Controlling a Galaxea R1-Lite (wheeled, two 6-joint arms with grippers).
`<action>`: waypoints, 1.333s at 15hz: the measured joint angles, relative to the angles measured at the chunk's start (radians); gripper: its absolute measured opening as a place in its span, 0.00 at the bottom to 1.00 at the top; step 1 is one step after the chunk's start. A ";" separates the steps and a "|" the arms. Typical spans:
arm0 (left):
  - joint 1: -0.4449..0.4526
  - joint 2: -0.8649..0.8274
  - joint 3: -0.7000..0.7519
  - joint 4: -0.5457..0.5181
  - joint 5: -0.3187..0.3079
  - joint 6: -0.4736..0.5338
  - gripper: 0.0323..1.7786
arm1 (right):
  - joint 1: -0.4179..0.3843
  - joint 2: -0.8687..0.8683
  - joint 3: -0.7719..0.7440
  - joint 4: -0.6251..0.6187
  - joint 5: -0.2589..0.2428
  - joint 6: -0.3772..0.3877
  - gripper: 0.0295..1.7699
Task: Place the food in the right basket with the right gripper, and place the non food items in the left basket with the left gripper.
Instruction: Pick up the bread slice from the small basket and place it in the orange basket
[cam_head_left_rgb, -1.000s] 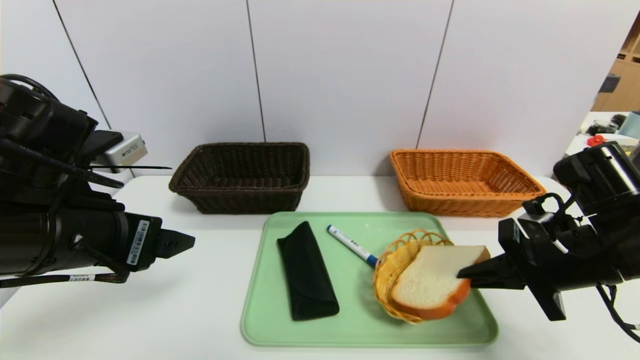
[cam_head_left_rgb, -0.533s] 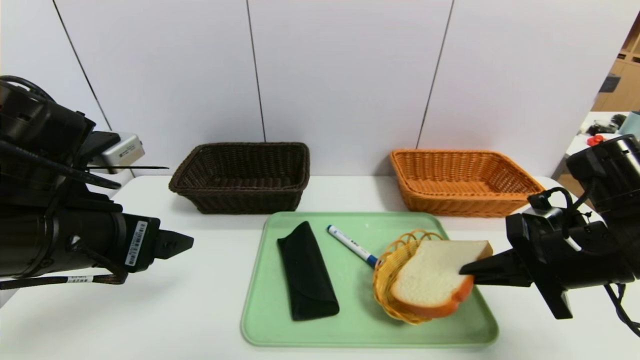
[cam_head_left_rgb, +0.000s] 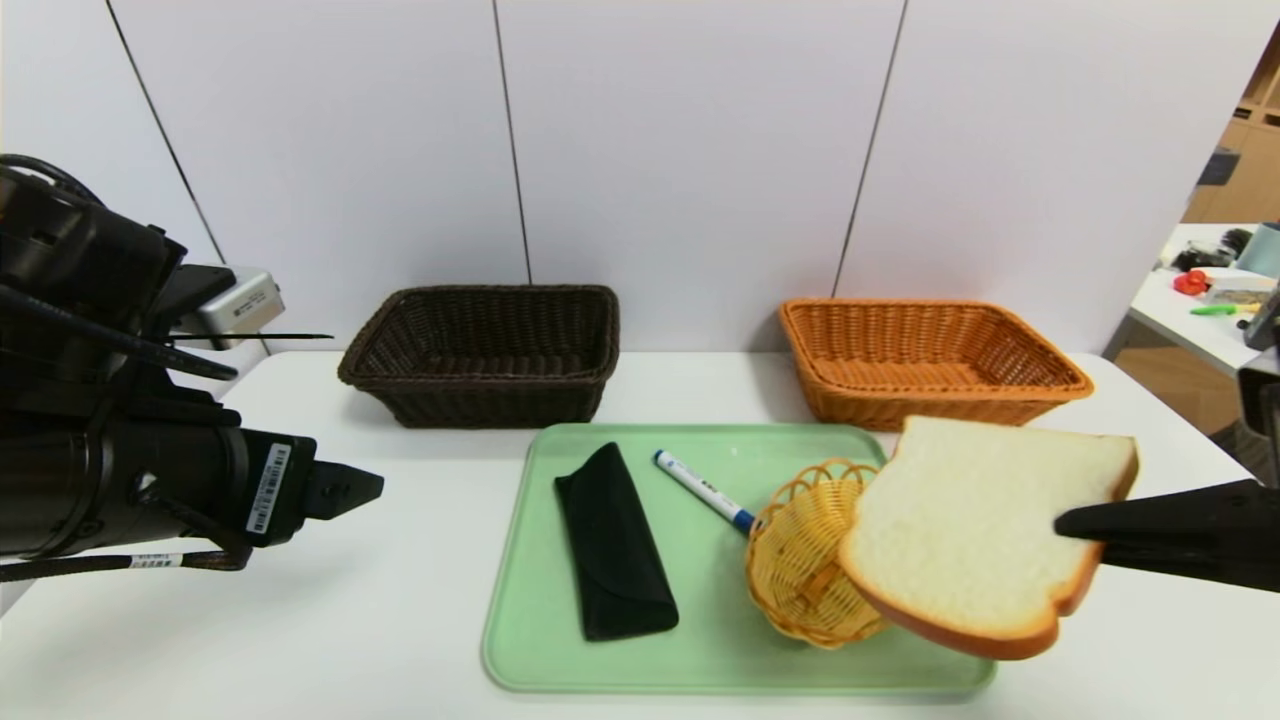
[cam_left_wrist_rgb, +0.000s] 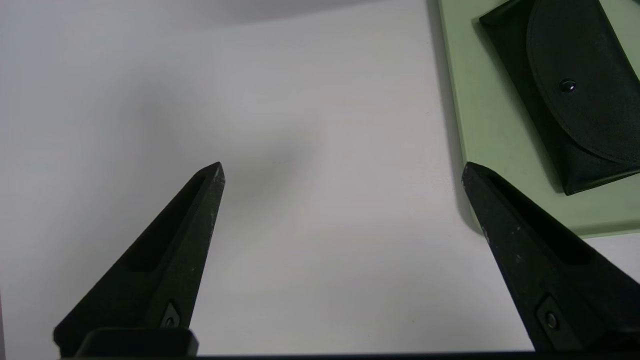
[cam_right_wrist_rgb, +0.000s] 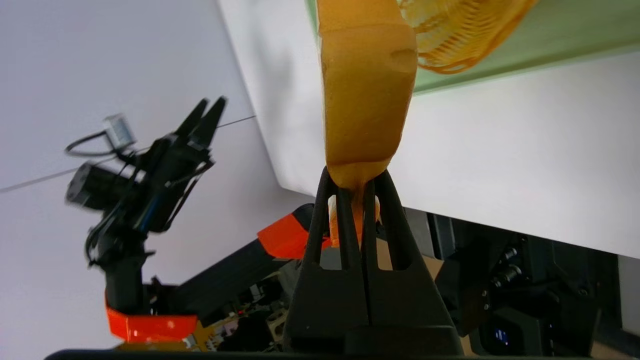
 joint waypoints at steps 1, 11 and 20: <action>0.000 0.000 0.000 0.000 0.000 -0.004 0.95 | -0.002 -0.045 -0.015 -0.004 0.000 -0.001 0.01; 0.000 -0.029 0.049 0.000 0.001 -0.012 0.95 | -0.199 -0.092 -0.050 -0.334 -0.006 0.024 0.01; 0.000 -0.033 0.045 -0.002 0.000 -0.009 0.95 | -0.476 0.286 -0.137 -0.471 0.004 0.158 0.01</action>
